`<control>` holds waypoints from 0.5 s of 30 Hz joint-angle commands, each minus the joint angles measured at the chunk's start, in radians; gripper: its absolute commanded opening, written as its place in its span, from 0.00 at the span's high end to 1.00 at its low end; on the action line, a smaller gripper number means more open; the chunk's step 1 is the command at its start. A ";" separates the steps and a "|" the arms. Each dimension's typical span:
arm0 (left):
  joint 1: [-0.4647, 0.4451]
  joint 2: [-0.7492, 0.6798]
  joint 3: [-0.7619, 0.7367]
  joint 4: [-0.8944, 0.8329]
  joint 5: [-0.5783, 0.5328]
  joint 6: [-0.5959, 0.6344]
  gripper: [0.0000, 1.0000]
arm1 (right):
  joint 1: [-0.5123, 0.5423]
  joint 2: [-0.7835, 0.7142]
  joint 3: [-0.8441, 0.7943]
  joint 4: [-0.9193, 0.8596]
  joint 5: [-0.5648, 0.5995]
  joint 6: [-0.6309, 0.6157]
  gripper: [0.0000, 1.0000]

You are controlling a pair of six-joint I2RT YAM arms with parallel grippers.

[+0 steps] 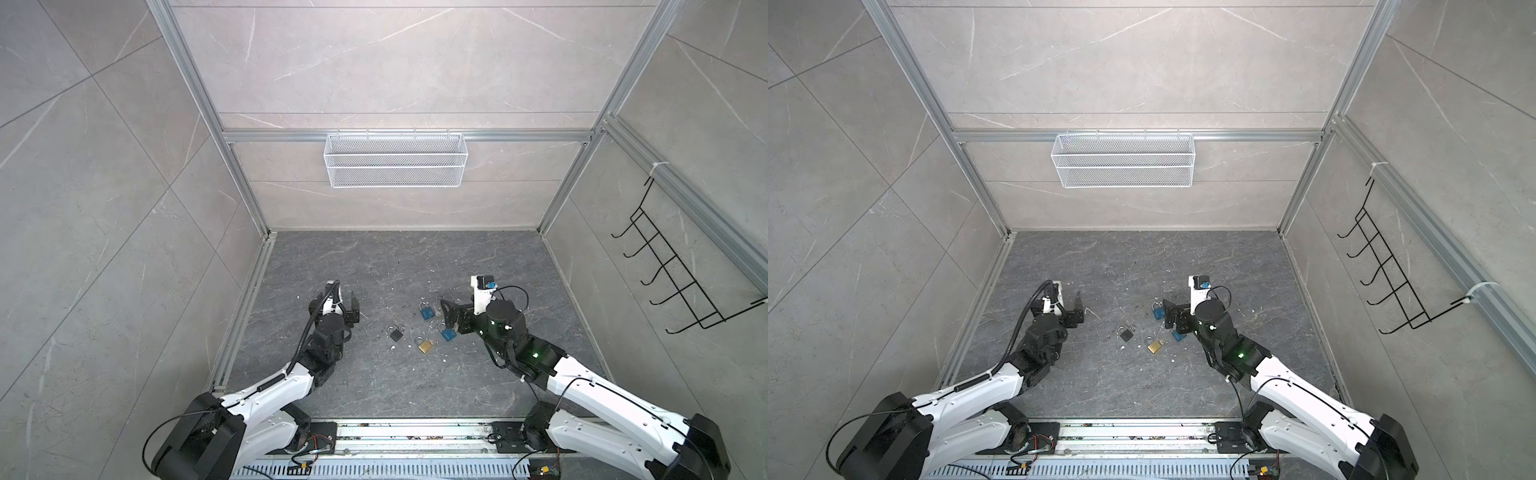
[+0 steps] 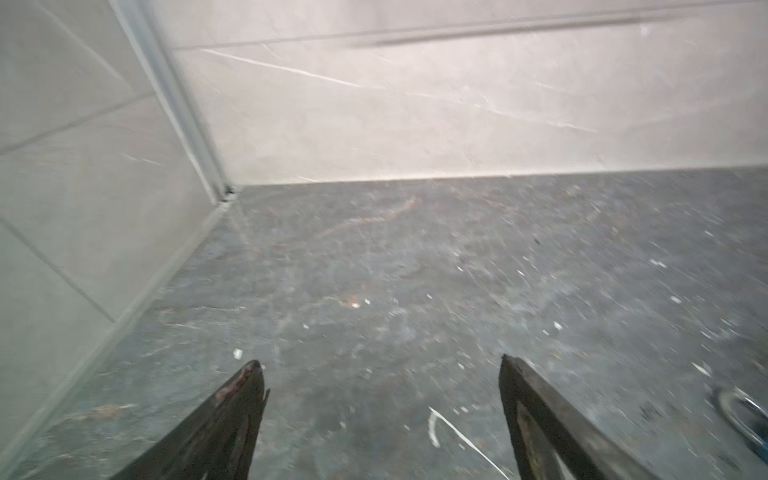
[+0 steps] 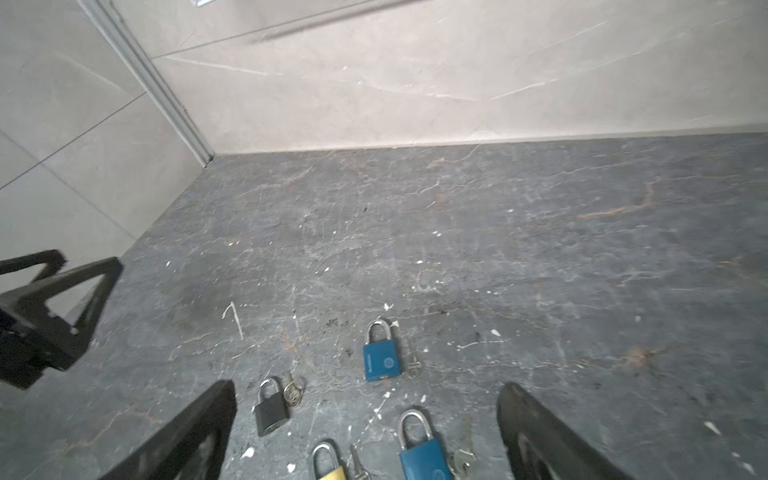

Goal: Lock with the key

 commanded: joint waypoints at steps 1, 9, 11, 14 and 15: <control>0.172 -0.049 -0.024 0.082 0.030 0.038 0.10 | 0.003 -0.032 -0.036 0.005 0.142 -0.043 0.00; 0.351 0.153 0.044 0.012 0.070 0.068 0.11 | 0.001 -0.016 -0.080 0.106 0.205 -0.075 0.00; 0.362 0.224 0.080 -0.009 0.068 0.092 0.12 | 0.002 -0.031 -0.107 0.159 0.225 -0.093 0.00; 0.408 0.306 0.083 0.025 0.099 0.057 0.13 | 0.001 -0.054 -0.144 0.224 0.239 -0.112 0.00; 0.421 0.316 0.079 0.039 0.135 0.058 0.14 | 0.001 -0.057 -0.160 0.258 0.229 -0.132 0.00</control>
